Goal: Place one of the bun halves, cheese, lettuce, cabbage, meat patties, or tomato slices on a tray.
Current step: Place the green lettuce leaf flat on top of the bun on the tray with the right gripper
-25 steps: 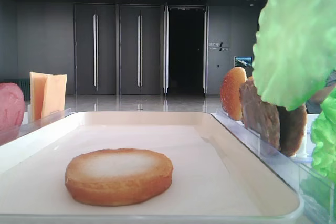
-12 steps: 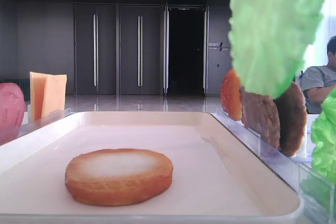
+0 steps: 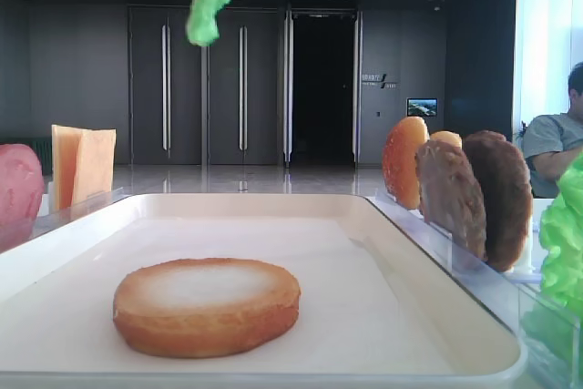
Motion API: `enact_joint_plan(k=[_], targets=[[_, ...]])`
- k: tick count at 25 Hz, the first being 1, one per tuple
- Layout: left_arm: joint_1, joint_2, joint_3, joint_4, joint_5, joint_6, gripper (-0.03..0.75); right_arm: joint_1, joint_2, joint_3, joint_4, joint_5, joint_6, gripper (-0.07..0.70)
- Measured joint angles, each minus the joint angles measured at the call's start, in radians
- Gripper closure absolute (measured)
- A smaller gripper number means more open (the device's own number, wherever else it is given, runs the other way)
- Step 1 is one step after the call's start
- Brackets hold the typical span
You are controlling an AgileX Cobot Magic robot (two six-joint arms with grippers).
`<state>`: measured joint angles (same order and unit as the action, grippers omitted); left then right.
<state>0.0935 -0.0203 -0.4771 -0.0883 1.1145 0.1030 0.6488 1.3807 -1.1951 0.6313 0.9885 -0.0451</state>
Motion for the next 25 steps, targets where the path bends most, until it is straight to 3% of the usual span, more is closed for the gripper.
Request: enact_joint_plan(k=[7, 17, 25], targets=[[0.000, 0.000, 0.000, 0.000, -0.001, 0.000, 0.324, -0.080, 0.001, 0.074, 0.225, -0.039, -0.145, 0.598], [0.000, 0.000, 0.000, 0.000, -0.001, -0.002, 0.324, -0.081, 0.004, 0.152, 0.408, -0.099, -0.277, 0.599], [0.000, 0.000, 0.000, 0.000, -0.001, -0.003, 0.324, -0.081, 0.004, 0.232, 0.645, -0.172, -0.435, 0.599]])
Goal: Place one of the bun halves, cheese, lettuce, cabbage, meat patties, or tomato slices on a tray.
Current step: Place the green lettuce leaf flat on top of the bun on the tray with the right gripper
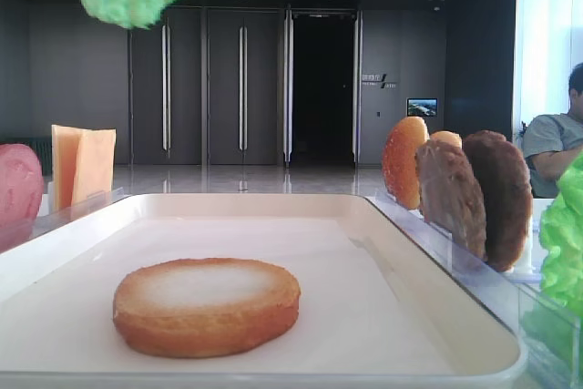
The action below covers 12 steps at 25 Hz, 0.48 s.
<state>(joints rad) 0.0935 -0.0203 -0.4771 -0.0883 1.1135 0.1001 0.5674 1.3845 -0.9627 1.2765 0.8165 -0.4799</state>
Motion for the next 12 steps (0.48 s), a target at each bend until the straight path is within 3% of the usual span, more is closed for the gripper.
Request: enact_joint_plan(k=[6, 12], targets=[[0.000, 0.000, 0.000, 0.000, 0.000, -0.001, 0.324, 0.000, 0.000, 0.067, 0.104, -0.038, -0.090, 0.599], [0.000, 0.000, 0.000, 0.000, 0.000, -0.004, 0.324, 0.014, 0.001, 0.079, 0.132, -0.064, -0.121, 0.599]])
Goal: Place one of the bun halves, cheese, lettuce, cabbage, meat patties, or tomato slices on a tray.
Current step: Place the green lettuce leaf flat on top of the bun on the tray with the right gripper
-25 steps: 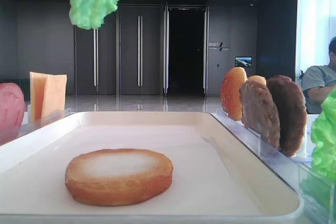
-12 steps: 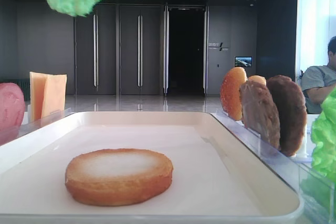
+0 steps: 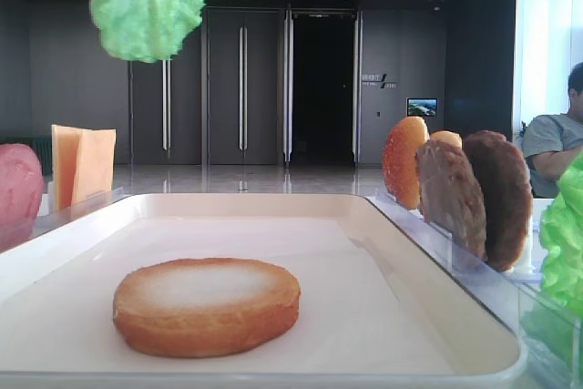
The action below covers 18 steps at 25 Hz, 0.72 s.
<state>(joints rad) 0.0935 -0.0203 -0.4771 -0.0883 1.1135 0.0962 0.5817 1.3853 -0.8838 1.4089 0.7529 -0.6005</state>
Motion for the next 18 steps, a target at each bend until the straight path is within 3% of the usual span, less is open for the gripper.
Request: enact_joint_plan(k=[5, 12, 18], targets=[[0.000, 0.000, 0.000, 0.000, 0.000, 0.000, 0.324, 0.060, 0.043, 0.000, 0.041, -0.033, -0.030, 0.599], [0.000, 0.000, 0.000, 0.000, 0.000, 0.000, 0.324, 0.076, 0.216, 0.000, 0.226, 0.011, -0.194, 0.599], [0.000, 0.000, 0.000, 0.000, 0.000, 0.000, 0.324, 0.077, 0.305, 0.000, 0.262, 0.035, -0.257, 0.599]])
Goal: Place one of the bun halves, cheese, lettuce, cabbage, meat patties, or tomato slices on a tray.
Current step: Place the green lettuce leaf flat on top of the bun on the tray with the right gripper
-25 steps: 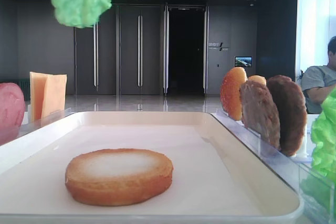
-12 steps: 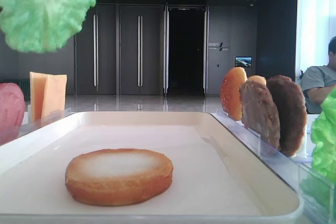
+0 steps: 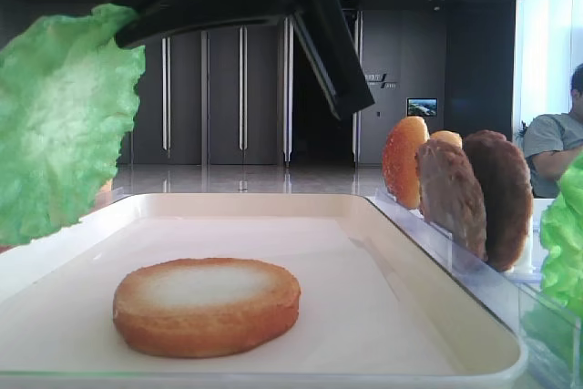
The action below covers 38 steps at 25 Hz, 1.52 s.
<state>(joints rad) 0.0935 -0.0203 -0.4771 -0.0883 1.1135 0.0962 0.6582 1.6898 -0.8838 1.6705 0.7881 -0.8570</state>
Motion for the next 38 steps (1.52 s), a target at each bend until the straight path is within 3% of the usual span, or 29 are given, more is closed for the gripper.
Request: enact_joint_plan(k=[18, 25, 38], targets=[[0.000, 0.000, 0.000, 0.000, 0.000, 0.000, 0.325, -0.003, 0.046, 0.000, 0.007, -0.020, -0.079, 0.599], [0.000, 0.000, 0.000, 0.000, 0.000, 0.000, 0.325, -0.055, 0.046, 0.000, -0.030, -0.020, -0.079, 0.599], [0.000, 0.000, 0.000, 0.000, 0.000, -0.001, 0.325, -0.060, 0.046, 0.039, -0.080, -0.005, -0.063, 0.599]])
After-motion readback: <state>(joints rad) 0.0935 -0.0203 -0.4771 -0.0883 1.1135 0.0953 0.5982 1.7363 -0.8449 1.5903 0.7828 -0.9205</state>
